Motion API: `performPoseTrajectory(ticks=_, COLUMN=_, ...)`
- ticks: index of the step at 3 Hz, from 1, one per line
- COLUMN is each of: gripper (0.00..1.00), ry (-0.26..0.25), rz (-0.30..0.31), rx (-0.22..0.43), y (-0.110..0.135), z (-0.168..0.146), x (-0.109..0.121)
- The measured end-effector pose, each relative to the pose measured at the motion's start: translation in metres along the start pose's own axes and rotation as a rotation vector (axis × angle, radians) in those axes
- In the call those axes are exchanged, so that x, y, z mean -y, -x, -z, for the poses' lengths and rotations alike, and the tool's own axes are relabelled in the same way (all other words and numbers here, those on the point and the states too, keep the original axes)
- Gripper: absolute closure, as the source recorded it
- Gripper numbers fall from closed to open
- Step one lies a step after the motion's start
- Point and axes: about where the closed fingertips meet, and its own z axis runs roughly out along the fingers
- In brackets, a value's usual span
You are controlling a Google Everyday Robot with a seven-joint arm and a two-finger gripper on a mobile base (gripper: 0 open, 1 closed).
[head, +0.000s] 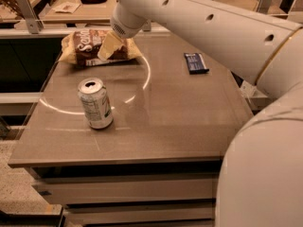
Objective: Move brown chip bag near rxbar chocolate
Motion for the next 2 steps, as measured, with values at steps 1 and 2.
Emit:
performPoseTrajectory(ticks=1, gripper=0.00, ry=0.036, rz=-0.005, rx=0.018, y=0.008, z=-0.017, x=-0.017)
performPoseTrajectory(ticks=2, gripper=0.00, ry=0.079, rz=-0.023, rx=0.016, y=0.011, z=-0.034, x=-0.023)
